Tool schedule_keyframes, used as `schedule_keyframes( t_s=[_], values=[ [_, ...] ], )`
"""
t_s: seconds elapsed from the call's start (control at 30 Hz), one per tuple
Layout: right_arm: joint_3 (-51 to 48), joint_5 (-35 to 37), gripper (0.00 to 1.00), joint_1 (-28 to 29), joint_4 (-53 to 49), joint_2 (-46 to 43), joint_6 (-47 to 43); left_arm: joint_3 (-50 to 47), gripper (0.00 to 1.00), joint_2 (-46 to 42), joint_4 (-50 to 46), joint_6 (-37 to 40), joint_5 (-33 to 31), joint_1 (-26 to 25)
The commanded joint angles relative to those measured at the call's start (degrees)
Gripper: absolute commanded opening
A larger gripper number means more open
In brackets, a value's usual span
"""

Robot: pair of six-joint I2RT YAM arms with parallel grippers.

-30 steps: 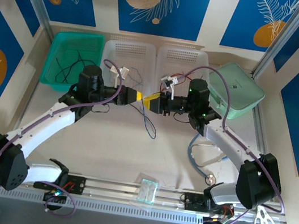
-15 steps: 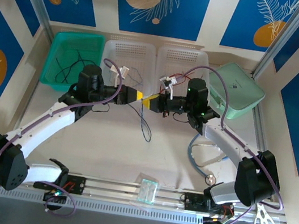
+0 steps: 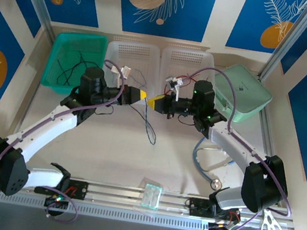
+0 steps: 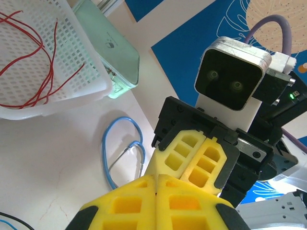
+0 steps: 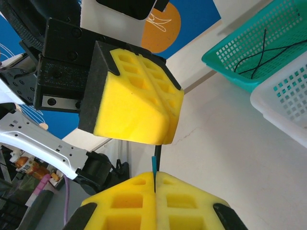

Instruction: Untangle the cables

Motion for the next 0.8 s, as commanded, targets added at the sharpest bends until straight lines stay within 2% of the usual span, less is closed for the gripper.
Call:
schedule_keyframes(
  t_s=[0.0,0.2,0.43,0.57,0.77],
  values=[
    [-1.75,2.32,0.00,-0.82,0.18,-3.05,-1.05,-0.08,0.00,-0.64,1.64,-0.05,-1.67,-0.61],
    [-4.81,12.11,0.00,-1.79,3.74,-8.68,1.55,3.10,0.00,-4.21,-7.89,4.36,-9.50,-0.79],
    [4.19,21.80,0.00,5.69,-7.99,-14.40,-9.15,15.31,0.00,-3.55,-18.53,10.23,-9.14,-2.43],
    [6.96,24.90,0.00,7.34,-7.37,-16.15,-10.75,22.72,0.00,-2.40,-21.86,12.31,-9.18,-2.81],
    [10.69,30.70,0.00,8.31,-3.76,-17.42,-12.08,29.99,0.00,-2.29,-21.80,14.53,-9.95,-2.82]
  ],
)
